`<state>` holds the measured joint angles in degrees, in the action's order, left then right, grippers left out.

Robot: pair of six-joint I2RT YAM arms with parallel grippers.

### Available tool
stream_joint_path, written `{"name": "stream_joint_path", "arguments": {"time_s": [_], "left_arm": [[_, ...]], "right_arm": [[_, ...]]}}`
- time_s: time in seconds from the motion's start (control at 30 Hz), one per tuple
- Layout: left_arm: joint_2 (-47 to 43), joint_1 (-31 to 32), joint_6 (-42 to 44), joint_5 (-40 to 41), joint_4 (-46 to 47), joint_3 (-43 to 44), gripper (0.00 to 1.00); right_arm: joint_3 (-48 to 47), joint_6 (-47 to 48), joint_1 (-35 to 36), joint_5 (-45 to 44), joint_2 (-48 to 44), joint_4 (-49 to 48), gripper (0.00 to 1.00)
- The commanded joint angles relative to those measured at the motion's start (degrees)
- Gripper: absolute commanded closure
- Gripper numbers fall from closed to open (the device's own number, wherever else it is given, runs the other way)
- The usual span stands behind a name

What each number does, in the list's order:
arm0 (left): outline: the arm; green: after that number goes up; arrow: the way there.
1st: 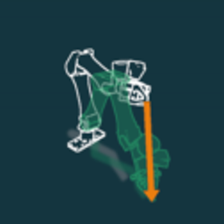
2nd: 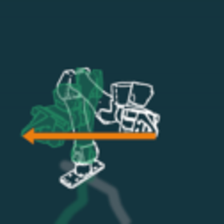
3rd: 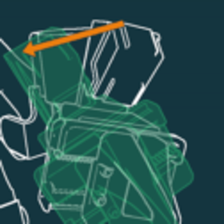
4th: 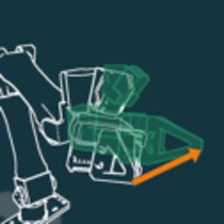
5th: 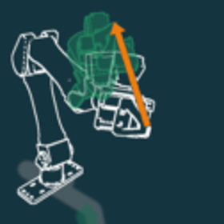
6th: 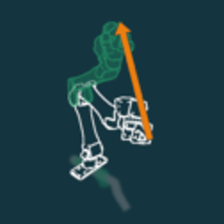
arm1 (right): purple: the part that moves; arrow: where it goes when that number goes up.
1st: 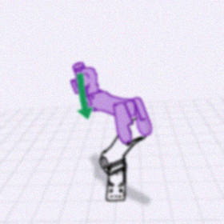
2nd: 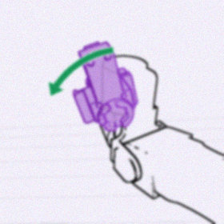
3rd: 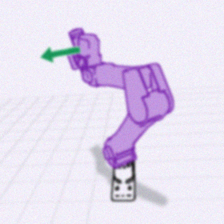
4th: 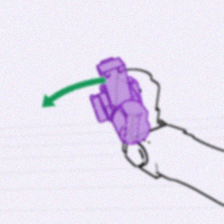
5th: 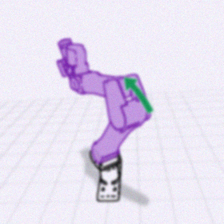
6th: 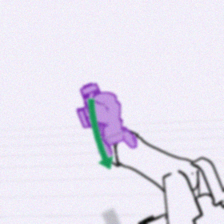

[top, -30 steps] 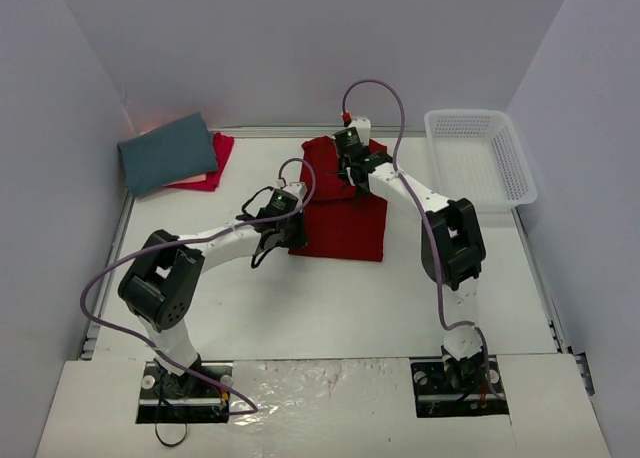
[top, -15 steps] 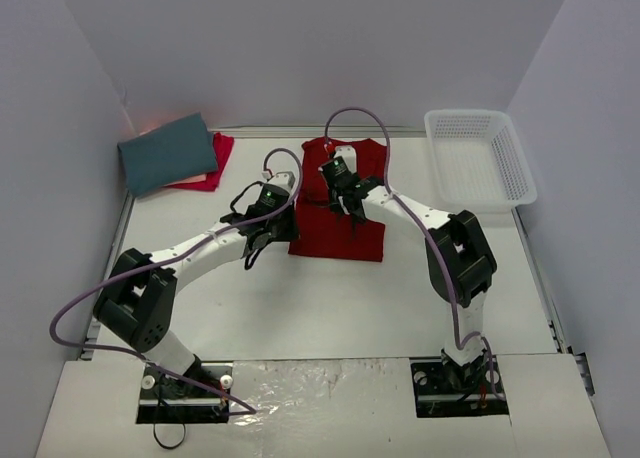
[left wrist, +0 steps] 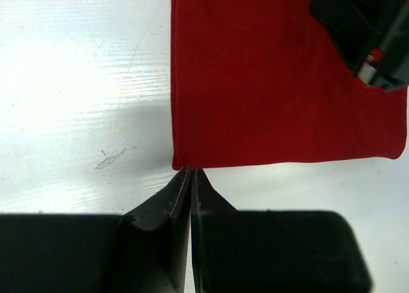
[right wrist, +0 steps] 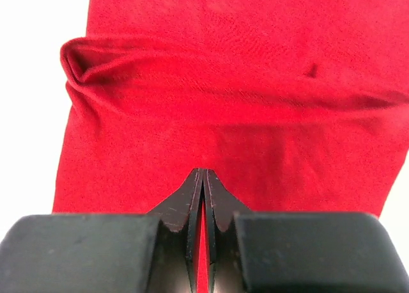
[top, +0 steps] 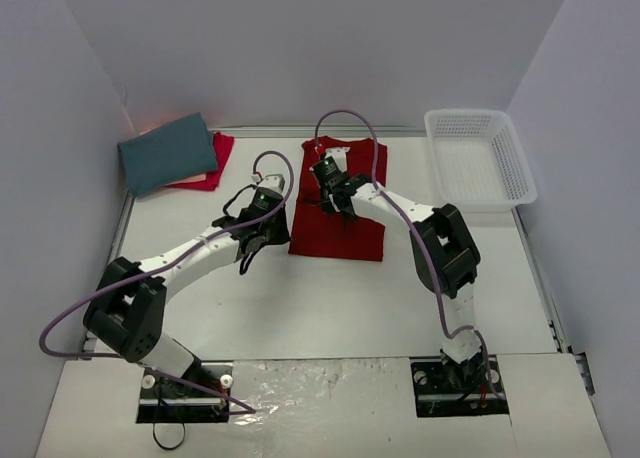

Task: Fold and stack the t-shirts
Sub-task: Fold the folded rectangular tshirt in 1/3 of the way

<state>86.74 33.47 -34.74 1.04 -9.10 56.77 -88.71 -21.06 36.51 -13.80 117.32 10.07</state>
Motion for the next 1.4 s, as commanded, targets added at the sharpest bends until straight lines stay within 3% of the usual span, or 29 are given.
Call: {"name": "stream_joint_path", "arguments": {"time_s": [0.0, 0.7, 0.9, 1.1, 1.17, 1.2, 1.23, 1.37], "left_arm": [[-2.28, -0.60, -0.33, 1.51, -1.62, 0.44, 0.98], [1.41, -3.06, 1.96, 0.54, -1.71, 1.76, 0.98], [1.86, -3.15, 1.96, 0.11, -1.62, 1.85, 0.98], [0.36, -3.33, 2.83, -3.13, -1.97, 2.81, 0.98], [0.01, -3.76, 3.10, -4.46, -1.97, 3.17, 0.95], [-0.43, -3.94, 3.36, -5.25, -1.88, 3.26, 0.87], [-0.60, -4.29, 3.45, -7.00, -1.88, 3.26, 0.83], [-2.18, -6.40, 3.37, -11.05, -1.80, 2.47, 0.76]], "right_arm": [[-5.50, 0.93, -0.12, 1.66, 3.26, 0.57, 1.00], [-27.48, 3.92, -6.27, 6.86, 18.21, 4.26, 1.00], [-27.40, 5.59, -7.60, 5.72, 17.25, 4.70, 1.00], [-23.36, 6.56, -7.60, 4.14, 10.40, 5.40, 1.00], [-19.60, 6.29, -7.60, 3.78, 6.20, 5.49, 0.85], [-18.10, 5.95, -7.60, 3.70, 4.60, 5.49, 0.79], [-16.34, 5.51, -7.51, 3.52, 2.93, 5.40, 0.65], [-4.41, 3.57, -7.42, 1.77, -7.51, 5.49, 0.58]]}}
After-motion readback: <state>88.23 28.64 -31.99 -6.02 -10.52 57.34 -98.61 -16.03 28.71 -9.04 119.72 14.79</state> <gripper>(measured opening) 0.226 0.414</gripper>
